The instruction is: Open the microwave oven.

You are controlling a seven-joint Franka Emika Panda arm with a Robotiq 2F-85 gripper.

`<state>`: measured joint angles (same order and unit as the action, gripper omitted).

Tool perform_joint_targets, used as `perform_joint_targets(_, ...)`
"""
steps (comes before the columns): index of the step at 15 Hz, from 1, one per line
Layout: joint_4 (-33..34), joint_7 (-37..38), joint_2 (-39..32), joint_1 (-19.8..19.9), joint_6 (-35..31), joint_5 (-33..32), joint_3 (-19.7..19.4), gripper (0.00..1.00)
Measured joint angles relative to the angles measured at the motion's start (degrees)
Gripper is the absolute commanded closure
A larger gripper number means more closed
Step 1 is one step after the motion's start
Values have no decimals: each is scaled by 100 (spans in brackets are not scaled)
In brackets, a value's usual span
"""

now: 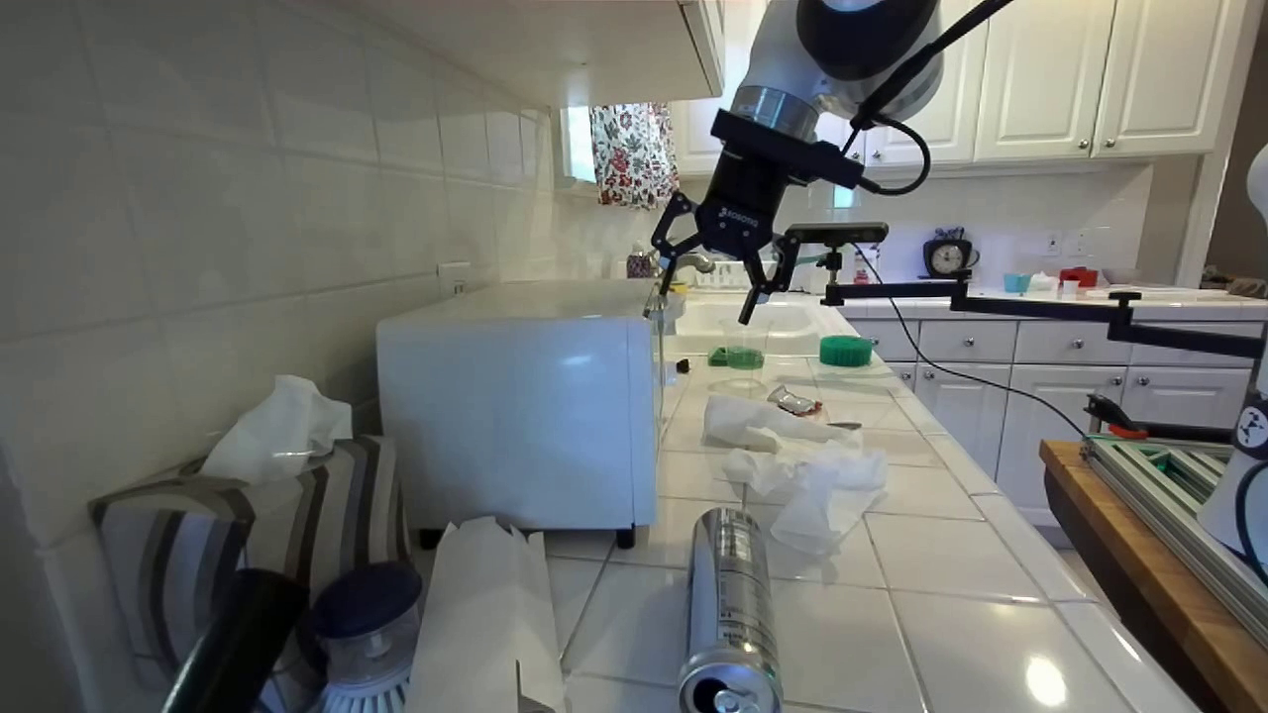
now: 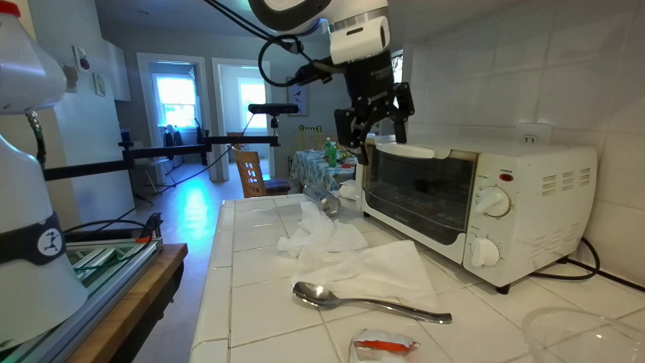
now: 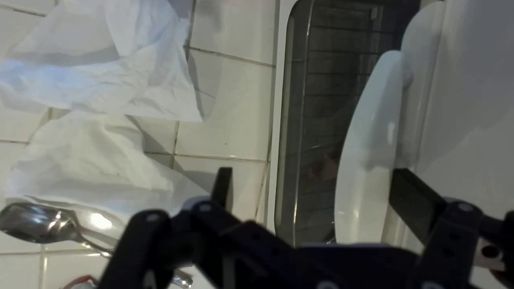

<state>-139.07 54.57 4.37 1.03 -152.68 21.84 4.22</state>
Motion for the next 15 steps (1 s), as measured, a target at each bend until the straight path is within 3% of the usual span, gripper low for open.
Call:
perform_joint_targets(6, 21, 326, -97, 0, 134, -471, -32, 0)
perform_joint_targets(15, 21, 1368, 246, -3, 1016, -1334, -10, 0)
